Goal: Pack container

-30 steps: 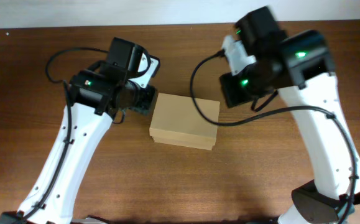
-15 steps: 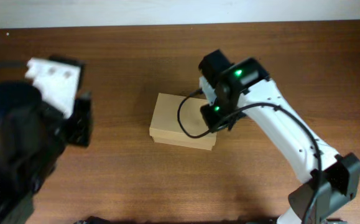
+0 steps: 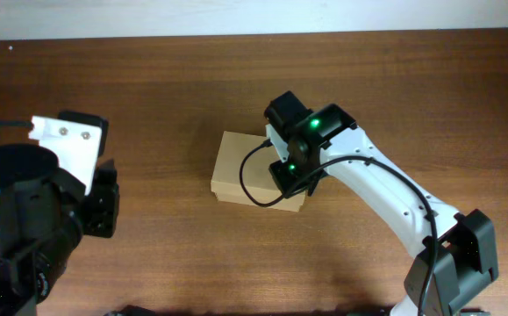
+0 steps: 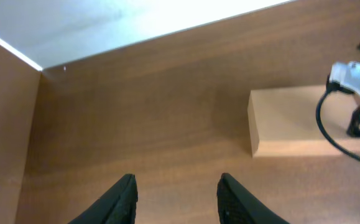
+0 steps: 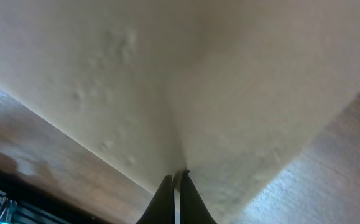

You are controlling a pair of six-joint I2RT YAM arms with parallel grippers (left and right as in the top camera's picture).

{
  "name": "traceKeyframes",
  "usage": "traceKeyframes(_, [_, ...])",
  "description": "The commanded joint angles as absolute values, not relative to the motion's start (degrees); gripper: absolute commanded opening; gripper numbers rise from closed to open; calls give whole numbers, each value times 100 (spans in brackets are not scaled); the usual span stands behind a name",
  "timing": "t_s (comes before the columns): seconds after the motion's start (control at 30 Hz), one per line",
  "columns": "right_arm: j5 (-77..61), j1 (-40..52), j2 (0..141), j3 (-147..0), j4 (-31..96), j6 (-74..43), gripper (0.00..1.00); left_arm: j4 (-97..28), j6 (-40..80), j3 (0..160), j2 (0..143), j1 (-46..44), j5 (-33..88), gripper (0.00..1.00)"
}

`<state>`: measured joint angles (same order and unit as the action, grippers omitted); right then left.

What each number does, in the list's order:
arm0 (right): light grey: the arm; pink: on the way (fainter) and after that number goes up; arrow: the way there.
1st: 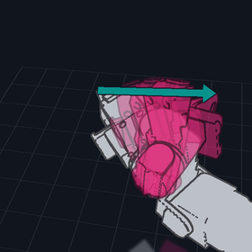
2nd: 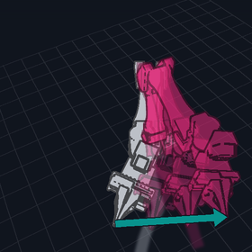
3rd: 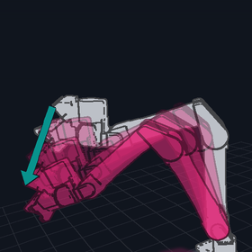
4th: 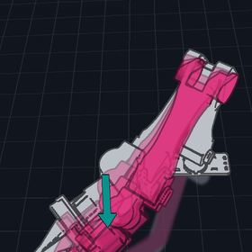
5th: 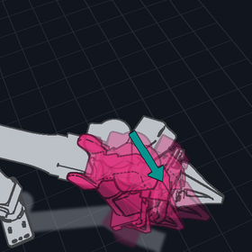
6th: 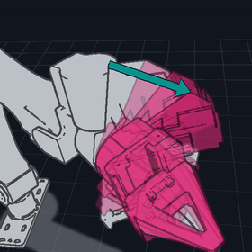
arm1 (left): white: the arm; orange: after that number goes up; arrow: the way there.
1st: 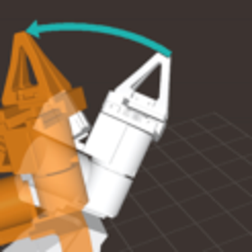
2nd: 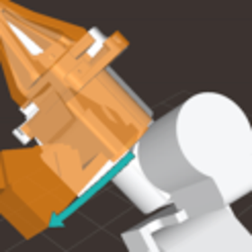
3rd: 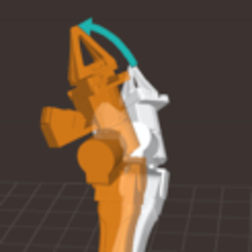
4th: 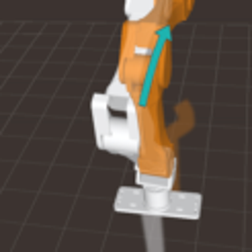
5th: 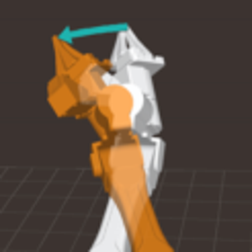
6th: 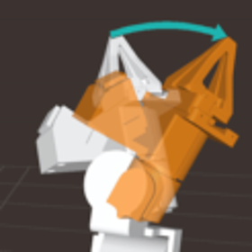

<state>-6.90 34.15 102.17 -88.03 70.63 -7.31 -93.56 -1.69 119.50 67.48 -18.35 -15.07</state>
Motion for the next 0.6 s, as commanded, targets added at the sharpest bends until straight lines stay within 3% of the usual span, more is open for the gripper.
traceKeyframes(0.0, [-655,3568,10173,-8715,6938,-735,4,-9491,-89,11893,6737,-1820,-1592,42])
traceKeyframes(0.57, [-707,3723,10162,-7546,6261,-794,4,-9644,-89,11893,6735,-1820,-1592,43])
